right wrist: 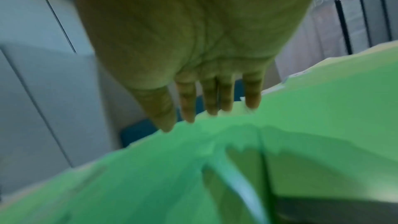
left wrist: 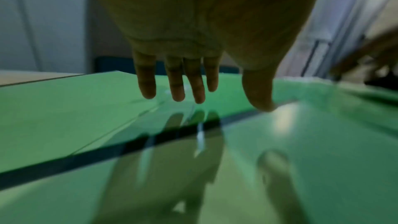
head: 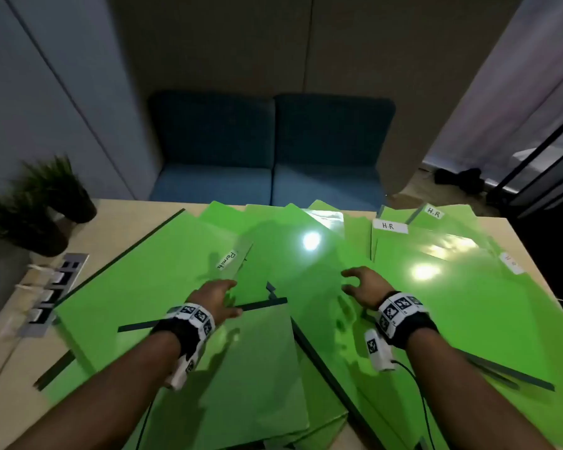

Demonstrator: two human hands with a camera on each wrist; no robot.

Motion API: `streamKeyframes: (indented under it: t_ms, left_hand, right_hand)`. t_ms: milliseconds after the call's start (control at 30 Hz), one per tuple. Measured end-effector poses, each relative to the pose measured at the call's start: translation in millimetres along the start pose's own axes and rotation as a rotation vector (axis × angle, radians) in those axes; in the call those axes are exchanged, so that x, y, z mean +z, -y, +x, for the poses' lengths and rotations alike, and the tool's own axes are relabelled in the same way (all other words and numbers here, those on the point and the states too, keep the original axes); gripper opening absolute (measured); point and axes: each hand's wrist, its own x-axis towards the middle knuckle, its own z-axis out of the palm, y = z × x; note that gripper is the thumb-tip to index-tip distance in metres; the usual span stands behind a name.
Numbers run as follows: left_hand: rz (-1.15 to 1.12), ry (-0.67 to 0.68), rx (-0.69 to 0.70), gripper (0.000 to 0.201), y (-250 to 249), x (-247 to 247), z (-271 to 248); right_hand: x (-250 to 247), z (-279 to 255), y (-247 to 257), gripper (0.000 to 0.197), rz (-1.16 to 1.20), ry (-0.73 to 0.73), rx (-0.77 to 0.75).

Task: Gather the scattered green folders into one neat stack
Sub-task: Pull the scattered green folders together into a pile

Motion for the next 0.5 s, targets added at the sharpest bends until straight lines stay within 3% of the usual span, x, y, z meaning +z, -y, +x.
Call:
streamKeyframes:
  t_ms: [67, 167, 233, 367, 500]
  left_hand:
    - [0.219, 0.064, -0.007, 0.084, -5, 14, -4]
    - [0.231, 0.057, -0.047, 0.084, -1, 37, -3]
    - [0.191, 0.07, -0.059, 0.075, 3, 38, 4]
    - [0.168, 0.066, -0.07, 0.071, 3, 38, 8]
    - [0.144, 0.028, -0.075, 0.074, 2, 41, 2]
  right_hand:
    - [7, -1, -9, 0.05, -0.127, -0.132, 0.235]
    - [35, -14, -17, 0.058, -0.103, -0.066, 0.465]
    - [53, -22, -12, 0.064, -0.143, 0.022, 0.437]
    - [54, -25, 1, 0.064, -0.144, 0.118, 0.193]
    - [7, -8, -18, 0.059, 0.027, -0.029, 0.028]
